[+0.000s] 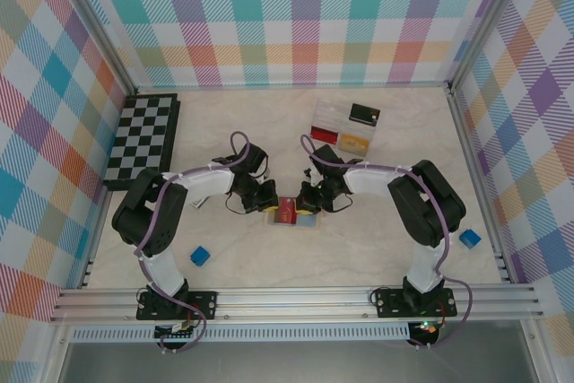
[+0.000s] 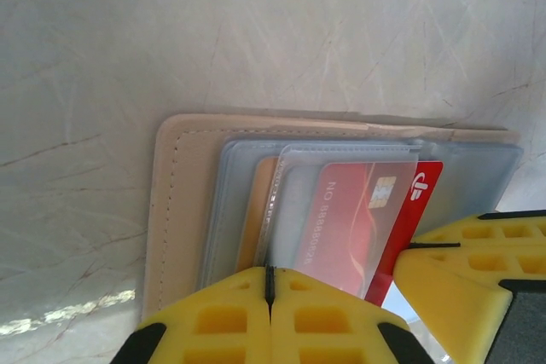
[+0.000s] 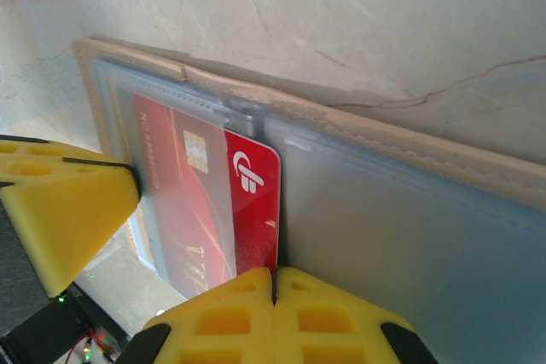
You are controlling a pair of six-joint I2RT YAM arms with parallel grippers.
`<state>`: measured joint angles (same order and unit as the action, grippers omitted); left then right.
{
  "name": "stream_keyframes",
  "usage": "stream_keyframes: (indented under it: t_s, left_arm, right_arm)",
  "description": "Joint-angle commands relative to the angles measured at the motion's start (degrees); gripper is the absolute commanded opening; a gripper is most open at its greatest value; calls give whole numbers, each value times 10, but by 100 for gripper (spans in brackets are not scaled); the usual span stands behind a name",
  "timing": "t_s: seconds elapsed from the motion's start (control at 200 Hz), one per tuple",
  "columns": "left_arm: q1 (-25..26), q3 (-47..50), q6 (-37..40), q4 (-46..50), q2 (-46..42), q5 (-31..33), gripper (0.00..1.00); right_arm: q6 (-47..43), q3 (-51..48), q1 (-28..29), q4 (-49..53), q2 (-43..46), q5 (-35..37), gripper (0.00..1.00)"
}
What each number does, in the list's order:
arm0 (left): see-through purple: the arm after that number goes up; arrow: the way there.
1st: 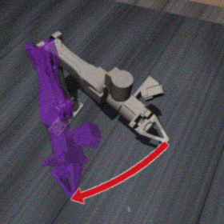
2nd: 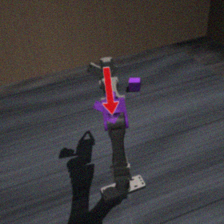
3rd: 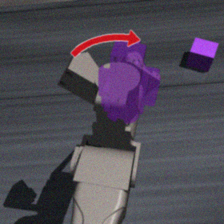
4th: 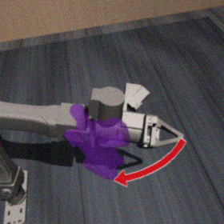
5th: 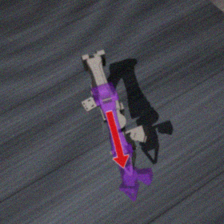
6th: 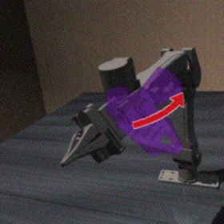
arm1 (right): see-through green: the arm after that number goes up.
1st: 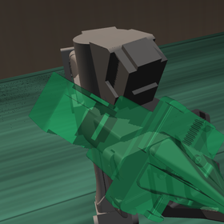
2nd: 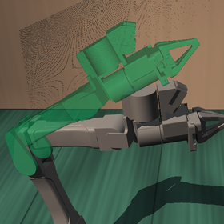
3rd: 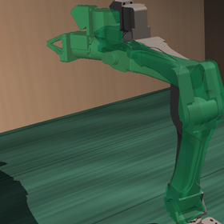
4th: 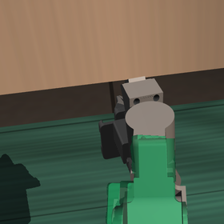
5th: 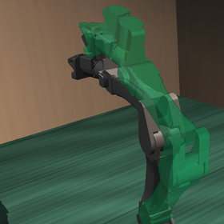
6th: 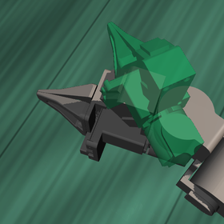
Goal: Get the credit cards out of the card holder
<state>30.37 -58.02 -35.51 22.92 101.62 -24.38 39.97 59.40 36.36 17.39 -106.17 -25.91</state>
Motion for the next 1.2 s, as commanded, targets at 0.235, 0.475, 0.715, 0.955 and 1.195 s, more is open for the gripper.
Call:
stream_keyframes:
  t_s: [0.235, 0.475, 0.715, 0.955, 1.195]
  left_arm:
    - [5, -8, 17, 43, 19, 29, 0]
    - [5, -5, 18, 43, 22, 28, 0]
    - [5, 1, 14, 42, 21, 28, 0]
    - [5, 5, 12, 40, 21, 28, 0]
    - [5, 5, 13, 43, 18, 35, 0]
  right_arm:
    - [-11, -3, -2, 15, 9, 8, 4]
    - [1, -2, -2, 0, -10, -8, 20]
    - [12, -5, -2, -33, -19, -34, 22]
    - [22, -6, -2, -45, -19, -34, 19]
    - [18, -18, -6, -24, 0, -3, 5]
